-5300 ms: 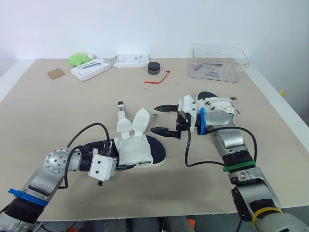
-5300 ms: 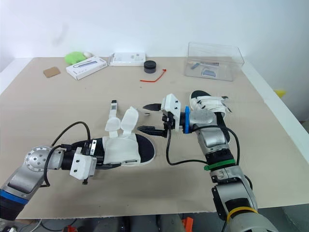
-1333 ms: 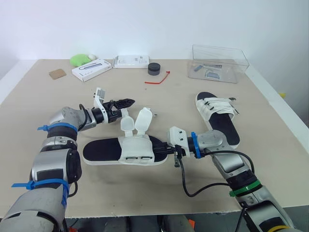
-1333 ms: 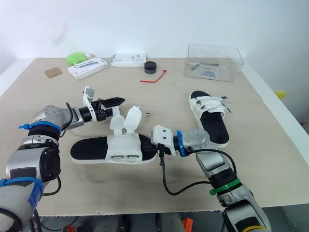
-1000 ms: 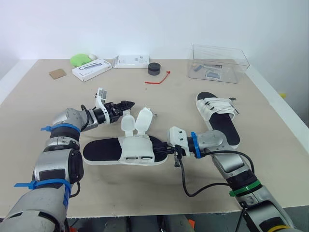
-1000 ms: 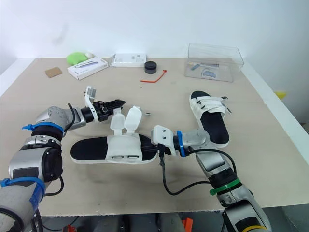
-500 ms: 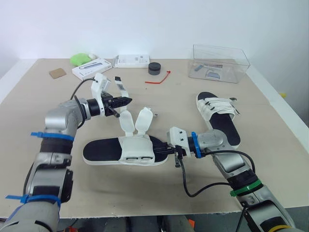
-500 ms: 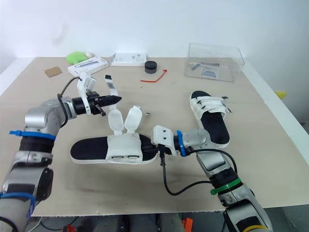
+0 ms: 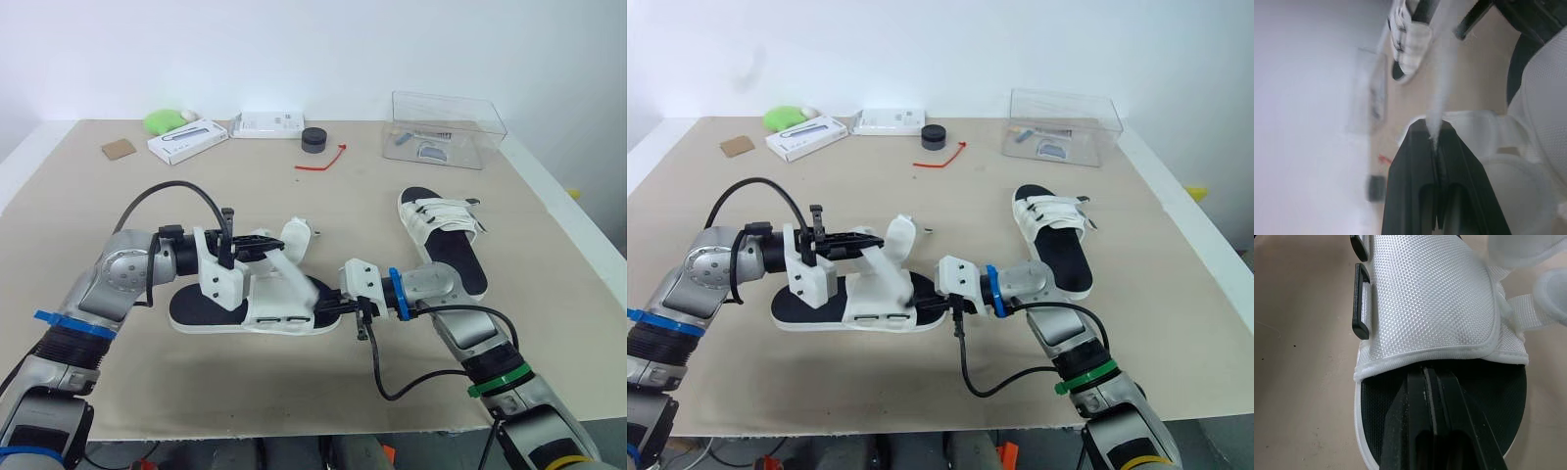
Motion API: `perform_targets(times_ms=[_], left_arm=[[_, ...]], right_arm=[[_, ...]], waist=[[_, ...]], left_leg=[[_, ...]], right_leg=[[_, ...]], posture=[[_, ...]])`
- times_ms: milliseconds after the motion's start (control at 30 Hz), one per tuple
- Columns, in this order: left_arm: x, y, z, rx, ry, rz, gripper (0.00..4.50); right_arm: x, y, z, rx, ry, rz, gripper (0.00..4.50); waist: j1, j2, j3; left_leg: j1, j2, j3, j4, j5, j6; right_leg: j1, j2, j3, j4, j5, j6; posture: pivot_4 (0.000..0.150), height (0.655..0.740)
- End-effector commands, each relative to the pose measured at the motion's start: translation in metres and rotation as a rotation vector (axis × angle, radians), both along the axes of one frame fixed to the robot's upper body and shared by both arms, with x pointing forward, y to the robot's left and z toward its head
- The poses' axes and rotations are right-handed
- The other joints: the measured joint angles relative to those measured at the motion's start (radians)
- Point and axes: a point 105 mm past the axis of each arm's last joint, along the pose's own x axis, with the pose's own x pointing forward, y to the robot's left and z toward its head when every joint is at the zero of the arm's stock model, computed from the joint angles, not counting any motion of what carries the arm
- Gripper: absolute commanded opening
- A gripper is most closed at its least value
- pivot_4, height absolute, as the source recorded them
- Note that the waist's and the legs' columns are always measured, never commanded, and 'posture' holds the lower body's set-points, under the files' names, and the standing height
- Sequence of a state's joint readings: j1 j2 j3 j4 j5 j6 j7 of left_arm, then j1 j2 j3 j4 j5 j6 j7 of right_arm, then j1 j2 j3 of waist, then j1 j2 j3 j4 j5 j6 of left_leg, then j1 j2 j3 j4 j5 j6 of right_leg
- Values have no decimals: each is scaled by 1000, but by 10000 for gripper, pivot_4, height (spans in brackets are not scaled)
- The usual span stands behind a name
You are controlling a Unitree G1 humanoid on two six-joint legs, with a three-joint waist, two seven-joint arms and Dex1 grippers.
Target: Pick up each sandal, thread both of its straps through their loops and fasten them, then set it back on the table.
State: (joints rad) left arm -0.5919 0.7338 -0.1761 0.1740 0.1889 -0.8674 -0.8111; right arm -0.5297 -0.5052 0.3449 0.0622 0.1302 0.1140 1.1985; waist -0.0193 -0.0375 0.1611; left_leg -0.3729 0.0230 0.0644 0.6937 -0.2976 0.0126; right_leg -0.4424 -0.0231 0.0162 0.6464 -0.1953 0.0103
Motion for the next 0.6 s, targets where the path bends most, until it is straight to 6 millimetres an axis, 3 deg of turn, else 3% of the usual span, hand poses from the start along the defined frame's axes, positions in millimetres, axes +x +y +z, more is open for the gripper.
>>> perform_targets(times_ms=[33, 167, 400, 600], left_arm=[[-2, 10, 19, -15, -91, -17, 404], [-2, 14, 13, 17, -19, -9, 404], [-24, 19, -7, 136, 91, -57, 404], [-29, 23, -13, 157, 212, -8, 27307]], right_arm=[[1, -1, 2, -16, -14, 16, 0], [3, 0, 1, -19, -15, 19, 0], [4, 1, 0, -23, -16, 33, 0], [6, 2, -1, -27, -18, 41, 0]], waist=[[-1, 0, 0], [-1, 0, 0], [-2, 0, 0], [-2, 0, 0]], left_leg=[[0, 0, 1, 0, 0, 1], [0, 0, 1, 0, -1, 1], [1, 2, 2, 0, -1, 2], [2, 2, 3, 1, -1, 2]], right_leg=[[0, 0, 0, 0, 0, 0], [0, 0, -1, 0, 0, 0], [0, 1, -1, 0, 0, 0], [0, 2, 0, 0, 0, 0]], posture=[[1500, 7400], [1500, 7400], [1500, 7400], [1500, 7400]])
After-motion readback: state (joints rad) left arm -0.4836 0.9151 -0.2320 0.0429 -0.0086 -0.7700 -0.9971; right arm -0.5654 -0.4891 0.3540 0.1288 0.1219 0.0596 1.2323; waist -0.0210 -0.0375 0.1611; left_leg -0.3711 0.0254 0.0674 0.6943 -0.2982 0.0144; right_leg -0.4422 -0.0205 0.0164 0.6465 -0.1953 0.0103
